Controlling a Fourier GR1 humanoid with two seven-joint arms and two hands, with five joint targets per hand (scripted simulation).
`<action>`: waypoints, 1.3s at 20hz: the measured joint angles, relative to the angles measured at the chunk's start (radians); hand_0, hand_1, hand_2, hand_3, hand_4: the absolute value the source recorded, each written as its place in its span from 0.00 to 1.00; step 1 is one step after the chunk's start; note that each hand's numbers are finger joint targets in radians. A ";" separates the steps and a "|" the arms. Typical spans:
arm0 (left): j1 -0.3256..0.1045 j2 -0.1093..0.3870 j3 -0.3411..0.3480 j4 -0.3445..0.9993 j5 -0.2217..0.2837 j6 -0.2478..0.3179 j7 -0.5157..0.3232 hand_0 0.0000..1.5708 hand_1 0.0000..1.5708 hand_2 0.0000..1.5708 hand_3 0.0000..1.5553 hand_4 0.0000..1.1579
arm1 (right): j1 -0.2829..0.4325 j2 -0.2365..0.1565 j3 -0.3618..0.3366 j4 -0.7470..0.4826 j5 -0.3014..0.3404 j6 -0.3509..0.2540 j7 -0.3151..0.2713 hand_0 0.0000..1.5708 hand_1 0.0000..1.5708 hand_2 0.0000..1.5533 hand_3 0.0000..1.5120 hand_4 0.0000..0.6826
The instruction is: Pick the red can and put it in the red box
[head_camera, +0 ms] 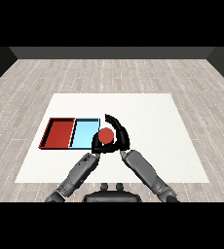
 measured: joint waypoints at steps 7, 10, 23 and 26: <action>-0.002 -0.003 -0.006 0.001 -0.013 0.029 -0.010 1.00 1.00 1.00 0.95 0.98 | 0.037 -0.003 -0.017 -0.014 0.013 0.010 0.003 0.00 0.00 0.00 0.00 0.00; 0.024 -0.003 0.013 -0.033 -0.045 0.017 0.002 1.00 1.00 1.00 0.95 0.98 | 0.042 0.000 -0.020 -0.016 0.007 0.009 0.003 0.00 0.00 0.00 0.00 0.00; 0.004 0.032 0.127 -0.063 -0.097 -0.009 0.053 1.00 1.00 1.00 0.95 0.98 | 0.230 -0.095 -0.173 -0.268 -0.055 0.173 0.034 0.00 0.00 0.00 0.00 0.00; 0.023 0.071 0.169 -0.092 -0.095 -0.034 0.062 1.00 1.00 1.00 0.95 0.97 | 0.303 -0.134 -0.218 -0.324 -0.082 0.213 0.016 0.00 0.00 0.00 0.00 0.00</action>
